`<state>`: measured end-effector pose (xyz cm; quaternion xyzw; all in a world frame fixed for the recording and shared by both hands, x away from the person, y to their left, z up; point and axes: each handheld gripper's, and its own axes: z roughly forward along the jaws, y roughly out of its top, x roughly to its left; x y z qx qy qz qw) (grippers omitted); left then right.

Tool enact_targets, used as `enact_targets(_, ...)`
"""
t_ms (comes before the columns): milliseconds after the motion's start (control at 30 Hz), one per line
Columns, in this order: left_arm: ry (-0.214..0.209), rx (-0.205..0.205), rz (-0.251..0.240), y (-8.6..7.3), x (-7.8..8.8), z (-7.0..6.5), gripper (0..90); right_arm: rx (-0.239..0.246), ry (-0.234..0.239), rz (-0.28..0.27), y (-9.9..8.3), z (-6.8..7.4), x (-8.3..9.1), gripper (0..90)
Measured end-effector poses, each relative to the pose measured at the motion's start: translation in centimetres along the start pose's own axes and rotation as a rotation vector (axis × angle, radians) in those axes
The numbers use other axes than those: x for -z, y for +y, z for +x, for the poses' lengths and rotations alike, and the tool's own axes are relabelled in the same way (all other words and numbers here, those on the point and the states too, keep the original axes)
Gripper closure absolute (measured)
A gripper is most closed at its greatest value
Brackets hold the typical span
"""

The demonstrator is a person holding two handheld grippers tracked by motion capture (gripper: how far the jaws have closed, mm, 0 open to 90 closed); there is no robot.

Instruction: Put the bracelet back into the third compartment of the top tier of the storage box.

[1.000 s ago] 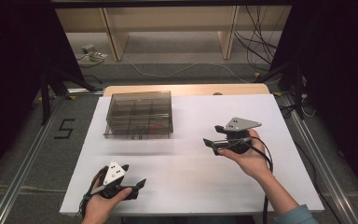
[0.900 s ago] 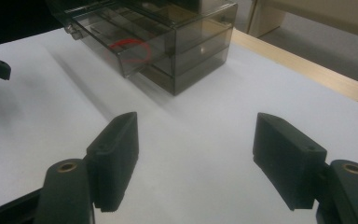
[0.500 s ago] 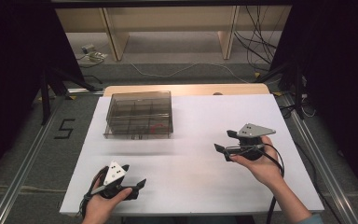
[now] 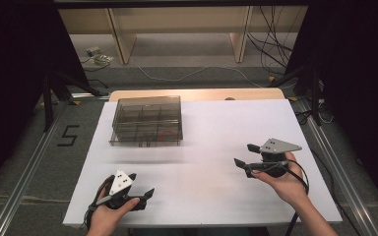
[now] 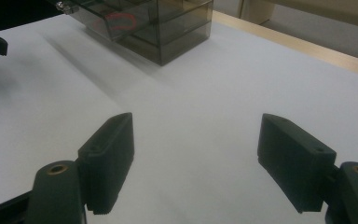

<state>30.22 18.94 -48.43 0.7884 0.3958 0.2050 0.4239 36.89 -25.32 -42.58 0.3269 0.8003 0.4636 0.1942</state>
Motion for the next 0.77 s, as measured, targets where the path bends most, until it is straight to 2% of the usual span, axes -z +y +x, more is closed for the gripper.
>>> enact_targets(400,-0.002,-0.003,0.001,0.0,0.0,0.0,17.3,-0.038,-0.008,-0.006,-3.2,-0.4,1.7,27.1)
enact_targets(633,-0.011,-0.006,0.003,0.1,0.0,-0.2,17.3,-0.054,-0.019,0.004,-4.5,-0.5,2.0,27.1)
enact_targets(700,-0.032,-0.017,-0.006,0.3,0.0,-0.6,17.7,-0.054,-0.020,0.000,-4.7,-0.6,2.1,27.0)
enact_targets(767,-0.107,-0.040,-0.021,0.9,-0.4,-1.7,18.0,-0.062,-0.024,-0.005,-4.7,-0.7,2.3,27.0)
